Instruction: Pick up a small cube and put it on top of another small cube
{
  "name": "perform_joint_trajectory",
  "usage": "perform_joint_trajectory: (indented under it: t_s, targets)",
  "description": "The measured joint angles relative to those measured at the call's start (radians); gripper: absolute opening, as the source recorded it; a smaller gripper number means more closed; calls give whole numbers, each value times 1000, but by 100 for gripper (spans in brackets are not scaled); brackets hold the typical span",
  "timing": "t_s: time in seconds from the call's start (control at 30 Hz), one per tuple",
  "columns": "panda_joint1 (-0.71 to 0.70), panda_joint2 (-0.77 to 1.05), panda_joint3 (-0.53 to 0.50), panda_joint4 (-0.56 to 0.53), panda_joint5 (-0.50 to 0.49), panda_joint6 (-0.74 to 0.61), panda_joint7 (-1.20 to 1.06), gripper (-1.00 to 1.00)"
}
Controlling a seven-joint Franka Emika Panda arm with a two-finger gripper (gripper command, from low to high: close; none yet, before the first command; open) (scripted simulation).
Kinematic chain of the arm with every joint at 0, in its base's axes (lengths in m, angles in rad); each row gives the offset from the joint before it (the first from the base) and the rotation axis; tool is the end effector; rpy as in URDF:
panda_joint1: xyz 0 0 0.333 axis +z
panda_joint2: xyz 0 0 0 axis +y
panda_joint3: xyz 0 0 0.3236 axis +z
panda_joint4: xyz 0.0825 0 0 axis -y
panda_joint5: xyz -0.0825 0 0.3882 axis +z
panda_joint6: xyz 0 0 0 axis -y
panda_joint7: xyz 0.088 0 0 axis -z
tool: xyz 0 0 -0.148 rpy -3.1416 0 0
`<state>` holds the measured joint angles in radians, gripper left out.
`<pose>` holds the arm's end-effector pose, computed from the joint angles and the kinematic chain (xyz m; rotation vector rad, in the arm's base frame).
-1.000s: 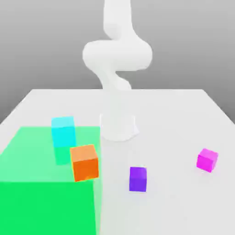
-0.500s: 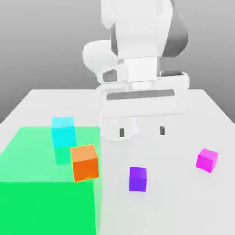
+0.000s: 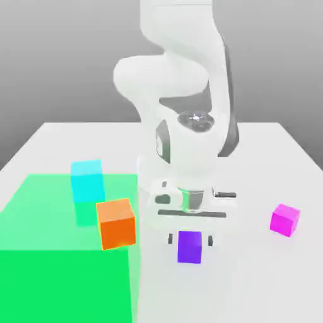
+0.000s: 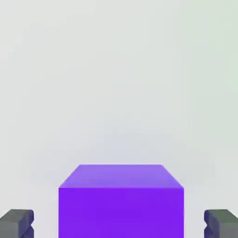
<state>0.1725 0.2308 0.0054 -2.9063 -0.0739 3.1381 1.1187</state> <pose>0.3202 0.0644 0.0934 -2.8497 1.3191 -0.0004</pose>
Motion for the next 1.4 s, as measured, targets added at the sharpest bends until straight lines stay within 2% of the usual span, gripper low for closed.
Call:
perform_joint_trajectory:
  t_s: [0.23,0.43,0.67,0.9,1.1,1.4]
  targets:
    - [-1,0,-1,0,-5,1,4,-100]
    - [-50,-134,59,-17,48,-112,-42,-100]
    - [-31,-291,66,-43,79,-245,-74,-100]
    - [-47,-349,42,175,-1,-496,-254,-100]
    - [-98,-433,-15,353,-21,-753,-350,-100]
    - [-271,-631,-151,514,-1,-1137,-264,-100]
